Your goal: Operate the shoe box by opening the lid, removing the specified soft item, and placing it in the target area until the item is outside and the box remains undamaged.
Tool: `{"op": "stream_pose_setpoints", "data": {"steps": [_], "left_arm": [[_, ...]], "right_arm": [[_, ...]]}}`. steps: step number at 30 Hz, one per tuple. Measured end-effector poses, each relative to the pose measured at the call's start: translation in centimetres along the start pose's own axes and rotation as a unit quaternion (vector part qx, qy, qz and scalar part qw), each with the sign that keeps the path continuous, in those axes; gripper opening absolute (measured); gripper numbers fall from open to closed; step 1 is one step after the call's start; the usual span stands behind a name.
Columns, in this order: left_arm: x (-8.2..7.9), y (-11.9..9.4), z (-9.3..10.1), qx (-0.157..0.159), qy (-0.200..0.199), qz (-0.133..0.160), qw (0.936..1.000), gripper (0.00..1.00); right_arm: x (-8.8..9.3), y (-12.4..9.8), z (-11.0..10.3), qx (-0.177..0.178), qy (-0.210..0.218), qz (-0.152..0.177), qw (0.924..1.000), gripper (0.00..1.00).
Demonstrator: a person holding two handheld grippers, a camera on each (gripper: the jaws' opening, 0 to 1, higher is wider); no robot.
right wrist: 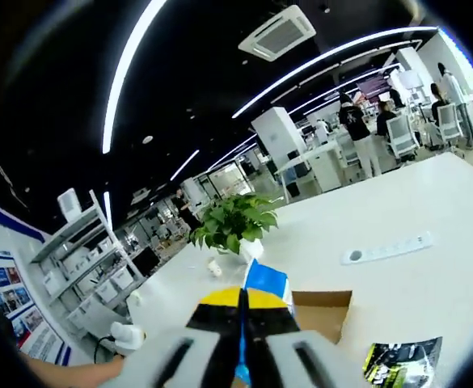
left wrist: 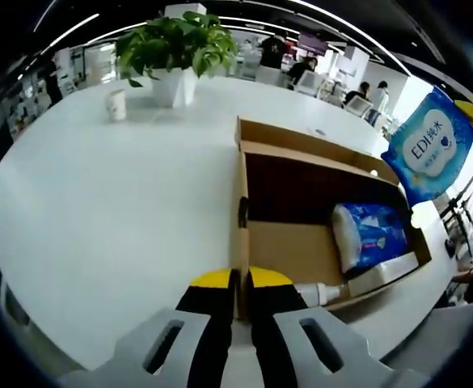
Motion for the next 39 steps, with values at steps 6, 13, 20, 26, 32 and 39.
{"op": "stream_pose_setpoints", "data": {"steps": [6, 13, 20, 26, 32, 39], "left_arm": [[0.0, 0.0, 0.0, -0.001, 0.000, -0.001, 1.0000, 0.03], [0.0, 0.0, 0.0, -0.002, 0.001, -0.001, 1.0000, 0.03], [0.0, 0.0, 0.0, -0.001, 0.000, 0.000, 1.0000, 0.03], [0.0, 0.0, 0.0, -0.001, 0.000, -0.001, 1.0000, 0.03], [0.0, 0.0, -0.1, 0.000, 0.000, -0.001, 1.0000, 0.03], [-0.1, -0.1, -0.1, 0.000, 0.000, -0.002, 1.0000, 0.03]], "right_arm": [[-0.1, -1.6, 1.1, 0.021, 0.005, 0.010, 0.9997, 0.00], [0.1, -2.9, 2.6, 0.043, 0.007, 0.015, 0.9989, 0.00], [0.3, -3.2, 3.8, 0.055, 0.011, 0.020, 0.9982, 0.00], [0.1, -3.3, 4.4, 0.061, 0.016, 0.026, 0.9977, 0.00], [-0.3, -3.7, 4.3, 0.055, 0.024, 0.035, 0.9976, 0.00], [-0.7, -4.2, 4.7, 0.059, 0.024, 0.042, 0.9971, 0.00]]}}
Point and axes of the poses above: the point that each gripper's makers call its tool centre point, and the gripper's own axes: y roughly forward along the fingers, z roughly to its right, x roughly out of its underside, the point moved 9 cm from there along -y, roughly backward along the fingers, and after that the axes turned 1 degree about -z, right-handed, at the moved point
